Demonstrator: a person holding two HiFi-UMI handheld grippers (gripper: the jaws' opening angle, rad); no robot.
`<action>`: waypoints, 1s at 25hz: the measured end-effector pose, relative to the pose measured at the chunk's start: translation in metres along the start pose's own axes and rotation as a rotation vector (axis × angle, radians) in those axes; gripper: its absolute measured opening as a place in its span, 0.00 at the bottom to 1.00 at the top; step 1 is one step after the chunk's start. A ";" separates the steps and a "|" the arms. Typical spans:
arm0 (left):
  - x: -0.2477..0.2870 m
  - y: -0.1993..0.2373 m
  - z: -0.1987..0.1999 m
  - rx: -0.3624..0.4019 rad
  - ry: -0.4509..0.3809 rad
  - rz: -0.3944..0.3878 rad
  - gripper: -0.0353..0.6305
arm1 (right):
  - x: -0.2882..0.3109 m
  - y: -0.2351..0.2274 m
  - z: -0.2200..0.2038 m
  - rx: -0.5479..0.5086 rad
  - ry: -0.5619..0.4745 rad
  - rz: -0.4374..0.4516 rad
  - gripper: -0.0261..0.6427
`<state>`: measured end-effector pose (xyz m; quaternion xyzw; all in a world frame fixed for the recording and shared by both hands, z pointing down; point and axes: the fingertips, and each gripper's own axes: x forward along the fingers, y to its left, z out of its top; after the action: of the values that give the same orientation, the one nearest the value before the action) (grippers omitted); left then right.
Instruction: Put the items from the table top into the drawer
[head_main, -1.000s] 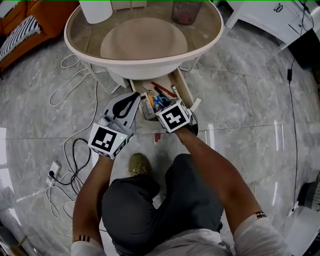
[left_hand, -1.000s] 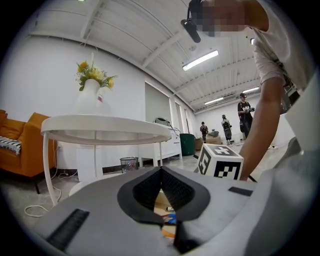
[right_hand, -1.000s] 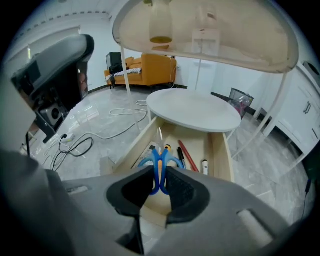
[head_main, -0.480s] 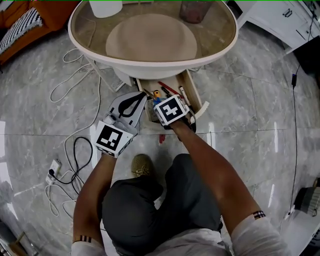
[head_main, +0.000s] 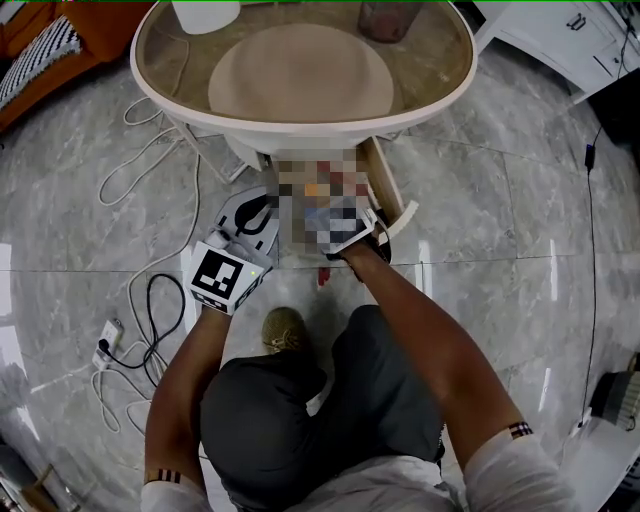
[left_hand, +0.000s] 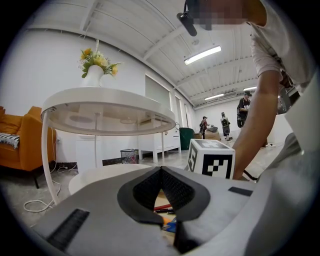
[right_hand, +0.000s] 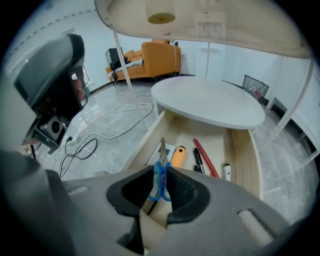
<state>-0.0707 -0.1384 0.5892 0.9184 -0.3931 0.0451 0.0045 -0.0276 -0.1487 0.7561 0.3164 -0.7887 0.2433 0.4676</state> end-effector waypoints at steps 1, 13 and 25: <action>0.000 -0.002 0.001 0.002 0.003 -0.002 0.05 | -0.006 0.000 0.004 -0.007 -0.038 0.003 0.16; -0.014 -0.019 0.031 0.032 0.016 -0.024 0.05 | -0.112 0.026 0.053 -0.181 -0.597 0.060 0.04; -0.034 -0.030 0.107 0.030 -0.033 -0.056 0.05 | -0.245 0.070 0.098 -0.387 -0.936 0.108 0.04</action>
<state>-0.0641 -0.0977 0.4802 0.9296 -0.3664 0.0356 -0.0144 -0.0469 -0.1006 0.4882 0.2580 -0.9595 -0.0513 0.1009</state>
